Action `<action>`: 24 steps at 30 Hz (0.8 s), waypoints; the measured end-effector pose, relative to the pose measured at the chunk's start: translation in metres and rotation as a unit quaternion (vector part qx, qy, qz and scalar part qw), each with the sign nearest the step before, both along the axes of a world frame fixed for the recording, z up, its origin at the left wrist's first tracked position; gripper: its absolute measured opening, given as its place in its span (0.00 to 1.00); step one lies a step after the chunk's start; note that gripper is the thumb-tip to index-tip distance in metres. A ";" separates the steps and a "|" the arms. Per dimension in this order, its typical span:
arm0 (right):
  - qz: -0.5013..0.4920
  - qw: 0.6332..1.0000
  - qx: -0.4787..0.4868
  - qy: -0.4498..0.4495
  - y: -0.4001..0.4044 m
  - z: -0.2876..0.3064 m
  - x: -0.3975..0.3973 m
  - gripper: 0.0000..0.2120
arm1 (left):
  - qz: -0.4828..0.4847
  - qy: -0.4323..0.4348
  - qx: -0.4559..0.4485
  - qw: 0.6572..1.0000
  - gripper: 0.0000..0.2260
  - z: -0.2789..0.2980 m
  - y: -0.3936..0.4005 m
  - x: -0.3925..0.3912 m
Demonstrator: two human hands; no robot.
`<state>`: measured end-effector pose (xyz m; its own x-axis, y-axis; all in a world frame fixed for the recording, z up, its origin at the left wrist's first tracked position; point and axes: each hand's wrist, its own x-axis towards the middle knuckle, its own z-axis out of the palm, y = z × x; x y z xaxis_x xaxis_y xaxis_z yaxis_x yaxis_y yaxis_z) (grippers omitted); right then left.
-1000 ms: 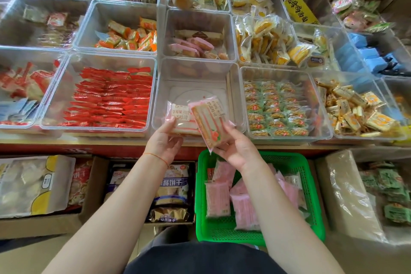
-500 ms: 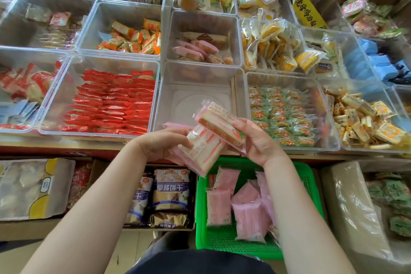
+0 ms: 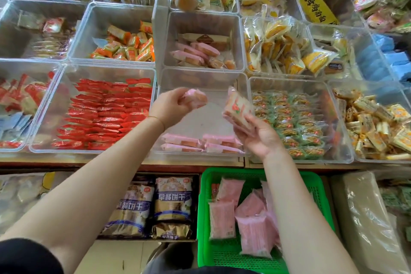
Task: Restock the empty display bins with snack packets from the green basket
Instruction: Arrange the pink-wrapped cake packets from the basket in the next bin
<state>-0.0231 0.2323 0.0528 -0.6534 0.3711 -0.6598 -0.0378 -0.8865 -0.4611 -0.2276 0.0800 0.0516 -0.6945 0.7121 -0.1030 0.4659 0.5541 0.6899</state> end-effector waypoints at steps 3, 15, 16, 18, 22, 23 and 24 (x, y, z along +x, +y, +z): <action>0.020 0.999 -0.001 0.036 0.004 0.003 -0.006 0.19 | -0.067 0.115 -0.126 0.983 0.13 -0.035 0.021 -0.008; 0.347 0.527 0.738 -0.240 0.020 -0.026 -0.064 0.18 | -0.161 0.061 -0.341 0.924 0.19 -0.114 0.009 0.001; 0.398 0.442 0.757 -0.269 0.014 -0.032 -0.071 0.19 | -0.161 0.059 -0.338 0.925 0.19 -0.114 0.008 0.001; 0.484 0.336 0.748 -0.305 0.001 -0.045 -0.081 0.18 | -0.155 0.055 -0.333 0.928 0.19 -0.113 0.007 0.001; 0.589 0.385 0.642 -0.302 -0.007 -0.082 -0.082 0.21 | -0.151 0.050 -0.333 0.930 0.20 -0.113 0.005 0.002; 0.597 0.426 0.609 -0.302 -0.005 -0.087 -0.081 0.24 | -0.152 0.050 -0.333 0.929 0.20 -0.113 0.005 0.003; 0.601 0.448 0.590 -0.299 -0.002 -0.091 -0.080 0.25 | -0.154 0.049 -0.332 0.929 0.21 -0.112 0.005 0.003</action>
